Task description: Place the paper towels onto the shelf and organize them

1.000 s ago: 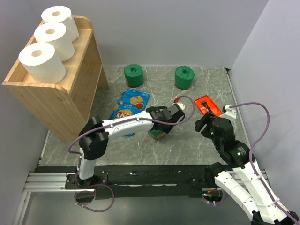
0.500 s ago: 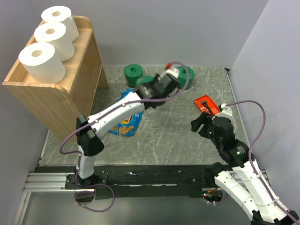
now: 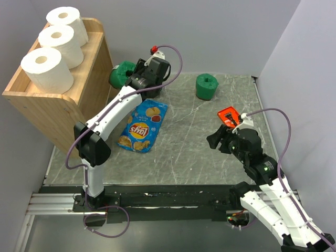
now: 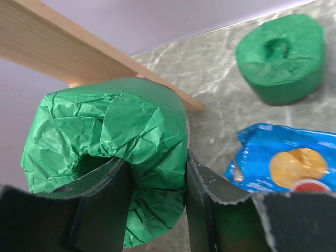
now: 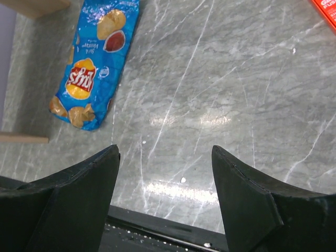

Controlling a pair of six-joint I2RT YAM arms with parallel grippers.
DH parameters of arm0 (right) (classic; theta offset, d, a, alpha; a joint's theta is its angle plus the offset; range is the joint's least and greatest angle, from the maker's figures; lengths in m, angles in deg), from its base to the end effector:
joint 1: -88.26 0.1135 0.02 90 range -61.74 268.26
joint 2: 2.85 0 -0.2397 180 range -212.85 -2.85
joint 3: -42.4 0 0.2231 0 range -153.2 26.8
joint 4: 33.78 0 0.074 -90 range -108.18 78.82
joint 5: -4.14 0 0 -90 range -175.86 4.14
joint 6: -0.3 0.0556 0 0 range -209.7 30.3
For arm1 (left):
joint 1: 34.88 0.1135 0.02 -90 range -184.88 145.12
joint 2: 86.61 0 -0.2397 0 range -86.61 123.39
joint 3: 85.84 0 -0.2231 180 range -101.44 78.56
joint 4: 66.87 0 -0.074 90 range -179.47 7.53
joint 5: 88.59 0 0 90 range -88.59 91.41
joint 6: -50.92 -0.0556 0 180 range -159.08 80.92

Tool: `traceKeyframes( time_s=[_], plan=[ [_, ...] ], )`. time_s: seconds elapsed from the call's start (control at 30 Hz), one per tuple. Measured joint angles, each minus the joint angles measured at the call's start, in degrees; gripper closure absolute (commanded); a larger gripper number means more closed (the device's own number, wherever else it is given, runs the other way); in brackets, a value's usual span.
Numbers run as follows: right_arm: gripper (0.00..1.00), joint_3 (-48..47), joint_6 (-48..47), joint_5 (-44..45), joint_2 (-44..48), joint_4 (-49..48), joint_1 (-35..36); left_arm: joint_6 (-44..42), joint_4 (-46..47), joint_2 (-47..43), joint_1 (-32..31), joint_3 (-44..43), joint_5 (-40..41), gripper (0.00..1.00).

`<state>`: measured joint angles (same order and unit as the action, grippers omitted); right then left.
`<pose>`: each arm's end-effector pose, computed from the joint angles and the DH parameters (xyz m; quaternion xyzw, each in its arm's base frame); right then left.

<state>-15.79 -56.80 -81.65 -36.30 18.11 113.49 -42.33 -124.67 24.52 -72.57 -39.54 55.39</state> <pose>0.1264 0.0551 0.2799 0.0761 0.8496 0.2257 0.4706 0.3437 -0.2087 0.3612 0.0811 0.8143 0.2636 0.5108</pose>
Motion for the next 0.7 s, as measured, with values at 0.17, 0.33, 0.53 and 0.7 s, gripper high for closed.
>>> traceKeyframes(
  time_s=[0.17, 0.33, 0.53, 0.7],
  plan=[
    [0.22, -0.55, -0.66, -0.90, 0.46, 0.09, 0.00, -3.65, 2.08, 0.15, 1.36, 1.20, 1.68, 0.55],
    [0.21, -0.55, -0.96, -1.22, 1.18, 0.15, 0.00, -6.54, 4.52, 0.15, 3.56, 1.22, 4.37, 0.54],
    [0.21, -0.55, -1.62, -0.57, 1.18, 0.26, 0.00, -8.46, 6.10, 0.15, 5.60, 1.49, 6.80, 0.52],
    [0.21, -0.55, -2.36, -0.50, 1.18, 0.28, 0.00, -9.57, 7.69, 0.15, 6.32, 3.58, 7.87, 0.51]
  ],
)
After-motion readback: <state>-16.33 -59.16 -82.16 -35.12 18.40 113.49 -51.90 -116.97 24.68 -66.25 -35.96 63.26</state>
